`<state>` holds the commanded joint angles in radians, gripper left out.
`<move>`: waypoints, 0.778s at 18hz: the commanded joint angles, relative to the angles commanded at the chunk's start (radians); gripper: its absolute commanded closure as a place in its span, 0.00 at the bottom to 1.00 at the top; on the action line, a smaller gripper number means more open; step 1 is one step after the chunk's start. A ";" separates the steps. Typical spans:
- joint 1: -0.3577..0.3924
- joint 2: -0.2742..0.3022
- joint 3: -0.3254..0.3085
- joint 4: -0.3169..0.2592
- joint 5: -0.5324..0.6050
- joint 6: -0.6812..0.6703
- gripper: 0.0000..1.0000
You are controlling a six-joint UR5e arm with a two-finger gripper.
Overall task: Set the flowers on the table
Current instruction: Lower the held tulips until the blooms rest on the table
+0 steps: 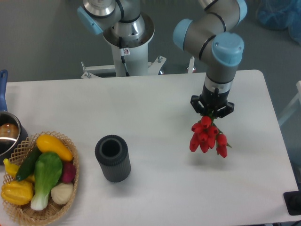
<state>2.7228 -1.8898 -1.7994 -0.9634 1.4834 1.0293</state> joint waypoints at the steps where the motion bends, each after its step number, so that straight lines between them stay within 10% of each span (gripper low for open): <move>1: -0.003 -0.005 0.000 -0.002 0.000 0.000 0.70; 14: -0.040 -0.054 -0.006 0.009 -0.003 -0.009 0.69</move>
<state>2.6829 -1.9435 -1.8055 -0.9541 1.4803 1.0201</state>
